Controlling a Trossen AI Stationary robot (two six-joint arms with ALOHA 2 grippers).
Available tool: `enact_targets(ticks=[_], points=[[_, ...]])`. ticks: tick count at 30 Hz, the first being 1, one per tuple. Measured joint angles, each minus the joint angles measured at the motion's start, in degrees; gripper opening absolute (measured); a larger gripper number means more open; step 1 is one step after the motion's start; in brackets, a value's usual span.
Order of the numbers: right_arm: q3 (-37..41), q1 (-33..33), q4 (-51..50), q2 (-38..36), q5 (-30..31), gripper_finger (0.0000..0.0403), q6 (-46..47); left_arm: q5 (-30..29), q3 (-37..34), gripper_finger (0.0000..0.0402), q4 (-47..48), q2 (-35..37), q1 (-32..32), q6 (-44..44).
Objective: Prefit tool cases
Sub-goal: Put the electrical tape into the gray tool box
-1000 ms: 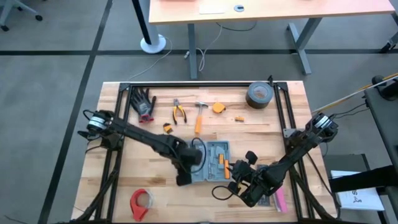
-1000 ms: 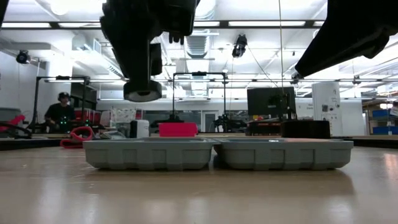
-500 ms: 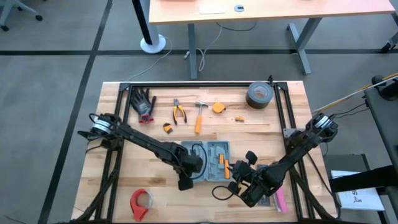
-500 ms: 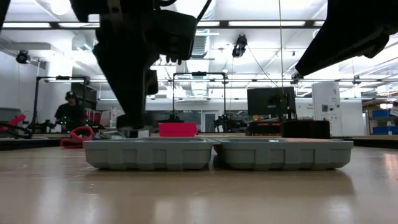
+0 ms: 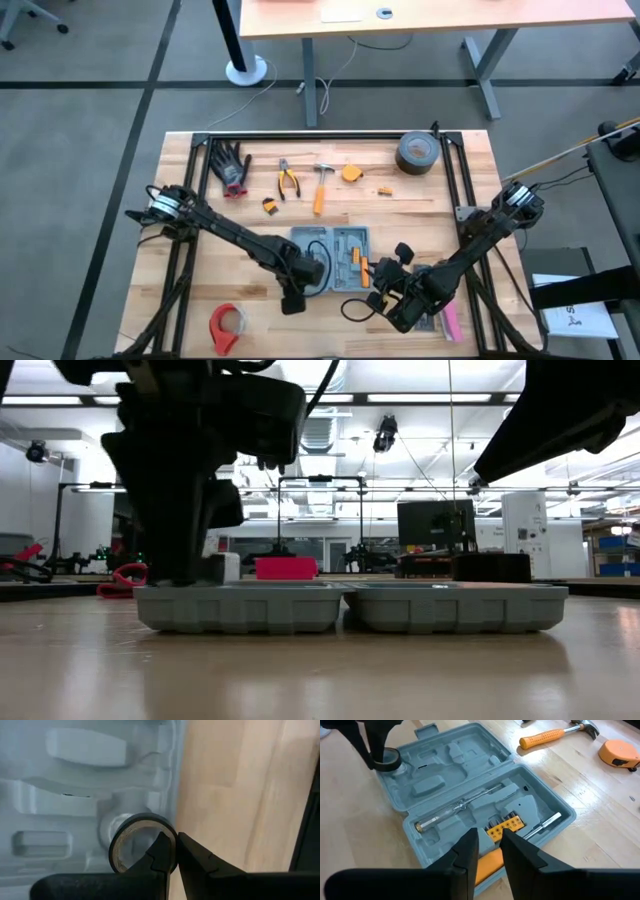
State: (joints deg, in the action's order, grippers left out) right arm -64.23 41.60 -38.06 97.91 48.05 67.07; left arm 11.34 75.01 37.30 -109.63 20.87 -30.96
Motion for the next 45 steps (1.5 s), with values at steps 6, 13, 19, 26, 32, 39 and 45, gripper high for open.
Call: enact_targets(ticks=[6, 13, 19, 26, 32, 39, 45], points=[[0.0, 0.0, 0.17, 0.0, 0.02, 0.0066, 0.02, -0.63, -0.71, 0.0039, -1.64, -0.01, 0.1, 0.45], [0.0, 0.0, 0.57, 0.0, 0.01, 0.0051, 0.02, -3.48, -0.73, 0.0085, -1.96, -0.01, 0.1, 0.68], [0.0, 0.0, 0.73, 0.0, 0.02, 0.0052, -0.15, -1.83, -0.54, 0.0117, -1.71, 0.01, 0.1, 0.57], [0.0, 0.0, 1.06, 0.0, 0.03, 0.0067, -0.17, -3.37, 1.36, 0.0129, 0.22, 1.01, 0.1, 3.03], [0.0, 0.0, 1.13, 0.0, 0.04, 0.0069, -0.13, -7.32, 2.22, 0.0124, 3.02, 1.01, 0.71, 13.01], [-0.02, 0.0, 1.54, 0.0, 0.04, 0.0053, -0.15, -12.53, 2.0, 0.0137, 4.09, -0.09, 0.76, 16.26], [-0.02, 0.0, 1.54, 0.0, 0.03, 0.005, -0.15, -12.11, 1.44, 0.0148, 4.56, -3.7, 0.88, 16.17]])
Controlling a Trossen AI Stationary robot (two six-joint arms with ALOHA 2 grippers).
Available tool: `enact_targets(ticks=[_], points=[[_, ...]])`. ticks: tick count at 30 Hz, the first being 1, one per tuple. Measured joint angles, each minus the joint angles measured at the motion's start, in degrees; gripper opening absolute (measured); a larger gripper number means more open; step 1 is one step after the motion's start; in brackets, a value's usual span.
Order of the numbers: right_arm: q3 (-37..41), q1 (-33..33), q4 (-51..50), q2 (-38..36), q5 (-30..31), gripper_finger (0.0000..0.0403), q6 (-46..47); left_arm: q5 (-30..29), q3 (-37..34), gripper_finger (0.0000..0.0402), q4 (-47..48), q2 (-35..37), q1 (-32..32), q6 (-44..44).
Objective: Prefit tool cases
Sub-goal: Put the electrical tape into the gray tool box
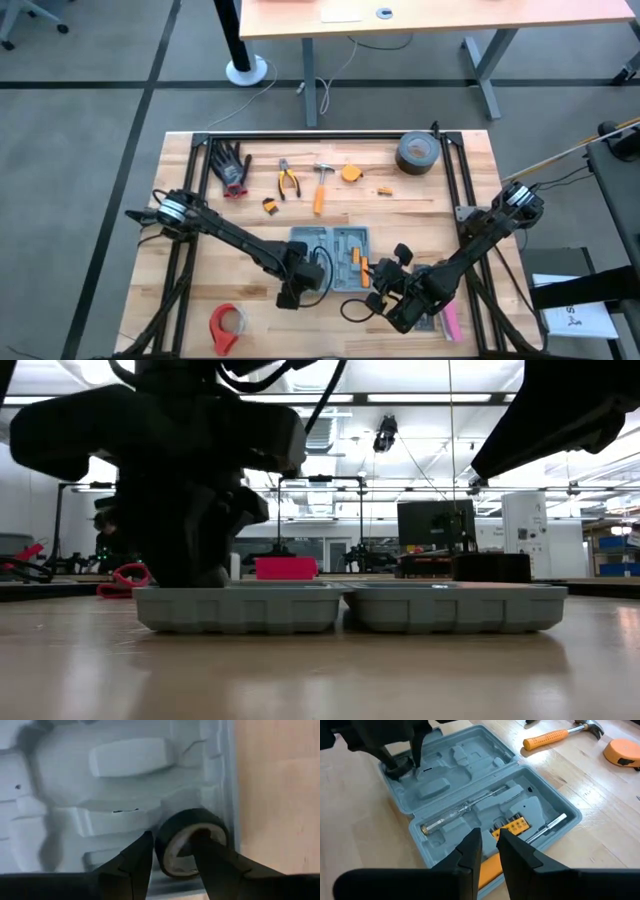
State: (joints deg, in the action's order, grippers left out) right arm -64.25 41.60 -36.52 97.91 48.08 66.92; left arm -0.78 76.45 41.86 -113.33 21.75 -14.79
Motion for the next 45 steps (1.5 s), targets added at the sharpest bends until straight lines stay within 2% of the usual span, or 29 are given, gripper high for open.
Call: enact_targets(ticks=[10, 15, 24, 32, 40, 45], points=[[0.0, 0.0, 0.38, 0.0, 0.0, 0.007, 0.0, -1.38, 0.14, 0.0131, 1.78, 2.82, -0.32, -3.17], [0.0, 0.0, 0.81, 0.0, 0.01, 0.0067, -0.03, -1.29, 1.55, 0.0123, 3.03, 2.83, -0.32, -3.16], [-0.02, 0.0, 1.15, 0.0, 0.01, 0.0048, -0.57, -1.31, 3.86, 0.0134, 6.0, 2.85, -0.32, -2.56], [-0.02, 0.0, 1.28, 0.0, 0.01, 0.0062, -0.96, -0.72, 4.41, 0.0132, 5.71, 2.9, -0.17, -2.16], [-0.02, -0.14, 1.28, 0.0, 0.03, 0.0071, -1.03, 1.05, 4.06, 0.0123, 5.71, 2.46, 0.18, 2.19], [-0.01, -0.28, 1.29, 0.0, 0.01, 0.0063, -1.08, 0.83, 4.04, 0.0138, 5.76, 2.46, 0.87, 7.51]])
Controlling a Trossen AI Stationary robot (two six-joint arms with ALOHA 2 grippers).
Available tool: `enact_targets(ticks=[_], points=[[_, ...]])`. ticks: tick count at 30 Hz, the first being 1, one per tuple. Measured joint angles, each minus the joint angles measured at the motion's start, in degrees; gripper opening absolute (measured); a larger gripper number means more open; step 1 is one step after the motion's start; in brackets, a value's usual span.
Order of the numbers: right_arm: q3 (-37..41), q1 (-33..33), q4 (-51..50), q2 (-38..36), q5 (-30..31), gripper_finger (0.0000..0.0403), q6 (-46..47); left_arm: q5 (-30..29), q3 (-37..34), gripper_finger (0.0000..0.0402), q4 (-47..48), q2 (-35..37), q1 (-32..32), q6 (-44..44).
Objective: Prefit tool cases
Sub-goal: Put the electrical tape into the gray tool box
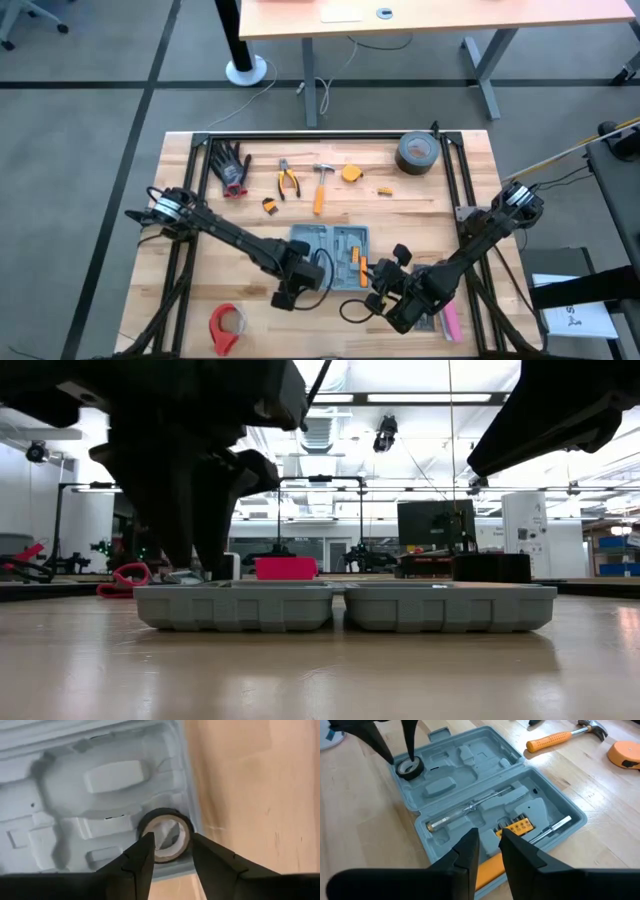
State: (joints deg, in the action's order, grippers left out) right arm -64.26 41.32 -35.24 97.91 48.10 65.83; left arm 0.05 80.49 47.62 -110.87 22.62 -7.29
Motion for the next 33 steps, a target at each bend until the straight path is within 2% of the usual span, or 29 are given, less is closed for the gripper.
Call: enact_targets(ticks=[6, 12, 19, 24, 33], points=[[0.01, 0.0, -0.01, 0.0, 0.0, 0.005, -0.01, -3.07, 1.32, 0.0181, 1.92, 0.0, 1.74, 4.6], [-0.01, -0.11, -0.01, 0.0, 0.0, 0.0054, 0.1, -7.08, 2.73, 0.021, 3.3, -0.02, 2.52, 5.22], [-0.01, -0.11, 0.01, 0.0, -0.07, 0.0069, 0.14, -7.06, 4.98, 0.0207, 5.09, -0.02, 2.57, 3.3], [-0.01, -0.11, 0.07, 0.0, -0.09, 0.0069, 0.17, -7.06, 3.73, 0.0199, 4.78, -0.03, 2.53, 2.75], [-0.01, -0.11, 0.15, 0.0, -0.09, 0.0049, 0.14, -6.6, -2.46, 0.0198, -5.22, -2.64, 2.15, 2.63]])
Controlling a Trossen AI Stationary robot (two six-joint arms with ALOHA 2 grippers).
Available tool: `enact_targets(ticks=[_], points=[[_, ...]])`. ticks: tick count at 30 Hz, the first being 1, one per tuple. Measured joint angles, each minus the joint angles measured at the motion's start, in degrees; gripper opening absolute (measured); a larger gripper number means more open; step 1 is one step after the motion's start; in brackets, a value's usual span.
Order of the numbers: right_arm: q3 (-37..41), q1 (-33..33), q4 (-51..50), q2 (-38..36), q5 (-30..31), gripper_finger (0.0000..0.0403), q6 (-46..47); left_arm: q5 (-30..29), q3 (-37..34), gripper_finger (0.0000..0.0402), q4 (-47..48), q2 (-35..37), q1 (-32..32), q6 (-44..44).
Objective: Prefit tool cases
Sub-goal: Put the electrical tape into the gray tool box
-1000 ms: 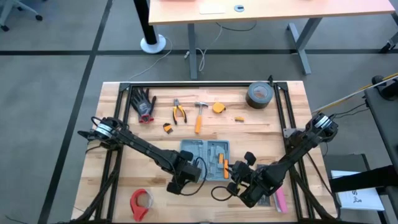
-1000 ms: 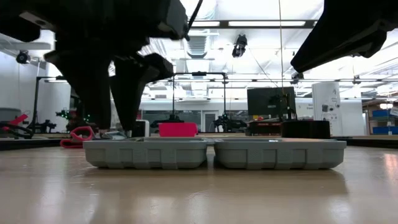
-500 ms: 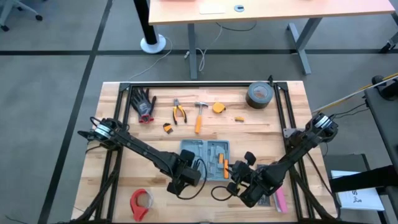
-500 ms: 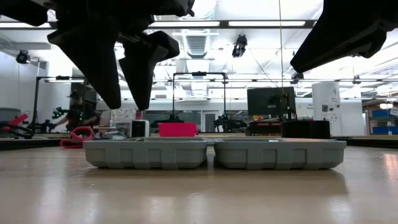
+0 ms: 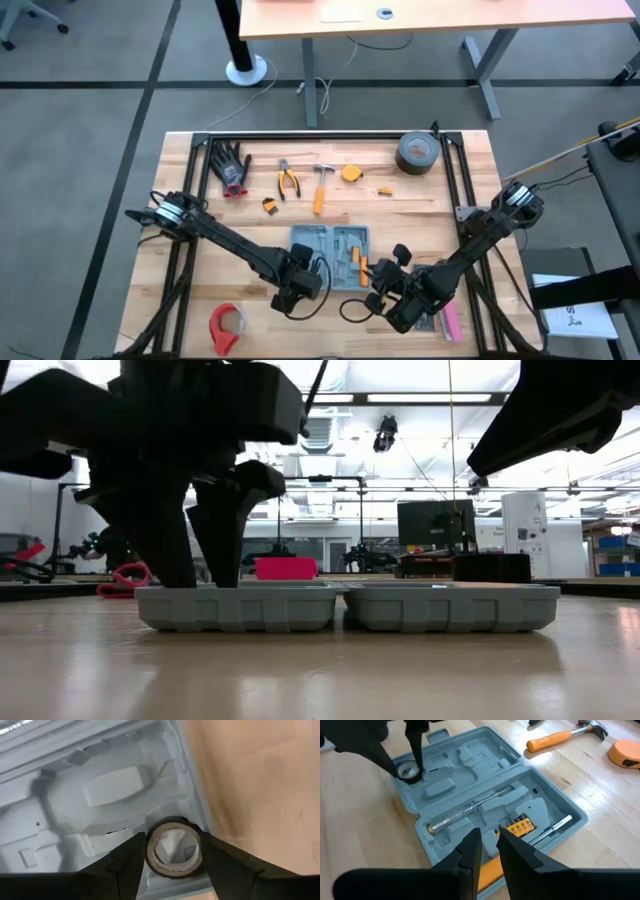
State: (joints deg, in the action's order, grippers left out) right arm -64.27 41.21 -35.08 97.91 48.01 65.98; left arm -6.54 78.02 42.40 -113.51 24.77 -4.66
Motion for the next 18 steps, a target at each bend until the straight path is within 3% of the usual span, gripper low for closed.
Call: enact_targets(ticks=[18], points=[[0.0, 0.0, 0.33, 0.0, -0.19, 0.0068, 0.0, -2.03, 8.21, 0.0189, 9.78, 1.78, -0.28, -3.42]])
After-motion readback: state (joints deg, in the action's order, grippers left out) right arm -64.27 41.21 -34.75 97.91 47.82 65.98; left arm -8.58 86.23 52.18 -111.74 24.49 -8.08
